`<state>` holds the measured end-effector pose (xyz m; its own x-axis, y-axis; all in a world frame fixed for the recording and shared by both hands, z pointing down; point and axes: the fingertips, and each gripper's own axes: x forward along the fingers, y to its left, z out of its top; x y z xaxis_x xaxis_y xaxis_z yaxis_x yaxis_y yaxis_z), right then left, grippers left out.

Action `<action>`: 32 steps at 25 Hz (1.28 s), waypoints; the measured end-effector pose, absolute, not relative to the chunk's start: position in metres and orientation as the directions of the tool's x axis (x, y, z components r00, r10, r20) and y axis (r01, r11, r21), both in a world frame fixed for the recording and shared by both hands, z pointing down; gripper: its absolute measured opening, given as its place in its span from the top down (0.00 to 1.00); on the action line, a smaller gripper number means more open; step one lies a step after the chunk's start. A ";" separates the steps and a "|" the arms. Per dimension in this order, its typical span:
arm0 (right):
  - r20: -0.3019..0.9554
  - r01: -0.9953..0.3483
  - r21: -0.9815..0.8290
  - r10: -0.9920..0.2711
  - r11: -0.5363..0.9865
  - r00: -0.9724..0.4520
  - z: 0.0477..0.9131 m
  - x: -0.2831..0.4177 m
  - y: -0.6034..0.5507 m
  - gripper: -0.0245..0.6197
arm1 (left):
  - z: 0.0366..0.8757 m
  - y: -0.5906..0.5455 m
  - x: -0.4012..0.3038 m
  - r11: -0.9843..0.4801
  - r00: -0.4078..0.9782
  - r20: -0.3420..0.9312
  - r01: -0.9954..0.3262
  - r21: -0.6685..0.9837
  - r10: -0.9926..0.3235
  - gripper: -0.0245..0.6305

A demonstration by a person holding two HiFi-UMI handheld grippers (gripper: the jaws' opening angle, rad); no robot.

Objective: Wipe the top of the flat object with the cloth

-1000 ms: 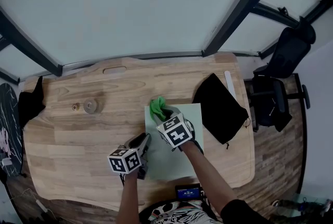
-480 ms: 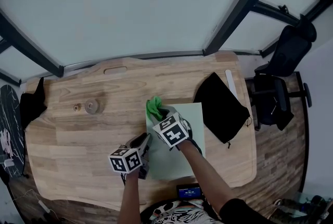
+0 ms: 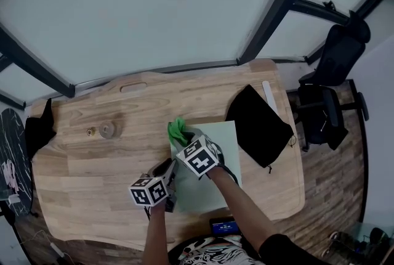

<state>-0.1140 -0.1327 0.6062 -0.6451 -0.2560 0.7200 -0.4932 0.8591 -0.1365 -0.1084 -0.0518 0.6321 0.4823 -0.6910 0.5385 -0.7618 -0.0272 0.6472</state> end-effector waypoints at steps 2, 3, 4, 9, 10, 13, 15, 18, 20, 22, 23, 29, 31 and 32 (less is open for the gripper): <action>0.718 -0.490 -0.137 -0.254 0.861 -0.648 0.606 -0.114 -0.131 0.82 | 0.632 -0.052 -0.108 -0.029 0.484 0.537 -0.761 0.649 -0.691 0.82; 0.718 -0.489 -0.138 -0.253 0.861 -0.648 0.606 -0.114 -0.129 0.82 | 0.633 -0.052 -0.108 -0.030 0.486 0.536 -0.760 0.650 -0.691 0.82; 0.718 -0.488 -0.139 -0.251 0.862 -0.649 0.606 -0.114 -0.128 0.82 | 0.633 -0.052 -0.108 -0.032 0.487 0.535 -0.759 0.650 -0.690 0.82; 0.719 -0.483 -0.153 -0.238 0.862 -0.653 0.607 -0.114 -0.123 0.82 | 0.633 -0.051 -0.109 -0.029 0.486 0.536 -0.759 0.650 -0.690 0.82; 0.719 -0.481 -0.155 -0.236 0.863 -0.654 0.607 -0.114 -0.123 0.82 | 0.633 -0.051 -0.109 -0.028 0.485 0.536 -0.759 0.651 -0.691 0.82; 0.718 -0.477 -0.156 -0.233 0.865 -0.656 0.608 -0.113 -0.120 0.82 | 0.634 -0.051 -0.108 -0.030 0.489 0.533 -0.755 0.655 -0.690 0.82; 0.718 -0.475 -0.158 -0.230 0.865 -0.657 0.608 -0.113 -0.118 0.82 | 0.634 -0.051 -0.108 -0.030 0.488 0.532 -0.756 0.654 -0.692 0.82; 0.718 -0.471 -0.163 -0.223 0.867 -0.659 0.608 -0.111 -0.113 0.82 | 0.634 -0.051 -0.109 -0.028 0.479 0.534 -0.762 0.648 -0.697 0.82; 0.717 -0.469 -0.168 -0.219 0.867 -0.662 0.607 -0.110 -0.111 0.82 | 0.633 -0.051 -0.109 -0.027 0.475 0.533 -0.763 0.646 -0.700 0.82; 0.714 -0.466 -0.171 -0.216 0.868 -0.666 0.607 -0.109 -0.109 0.82 | 0.633 -0.051 -0.109 -0.025 0.475 0.530 -0.760 0.649 -0.703 0.82; 0.713 -0.465 -0.172 -0.216 0.868 -0.667 0.607 -0.108 -0.108 0.82 | 0.633 -0.051 -0.109 -0.024 0.475 0.528 -0.759 0.650 -0.704 0.82; 0.716 -0.462 -0.181 -0.206 0.868 -0.667 0.610 -0.103 -0.100 0.82 | 0.635 -0.051 -0.109 -0.025 0.478 0.523 -0.755 0.656 -0.705 0.82; 0.716 -0.462 -0.183 -0.204 0.868 -0.667 0.610 -0.102 -0.098 0.82 | 0.634 -0.052 -0.109 -0.026 0.479 0.522 -0.754 0.657 -0.706 0.82; 0.715 -0.462 -0.185 -0.203 0.867 -0.669 0.609 -0.102 -0.097 0.82 | 0.634 -0.052 -0.109 -0.027 0.479 0.522 -0.754 0.656 -0.706 0.82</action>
<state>-0.1024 -0.0967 0.6089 -0.6685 -0.2034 0.7153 -0.4623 0.8671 -0.1854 -0.1090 -0.0518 0.6343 0.4794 -0.7058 0.5216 -0.7539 -0.0270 0.6564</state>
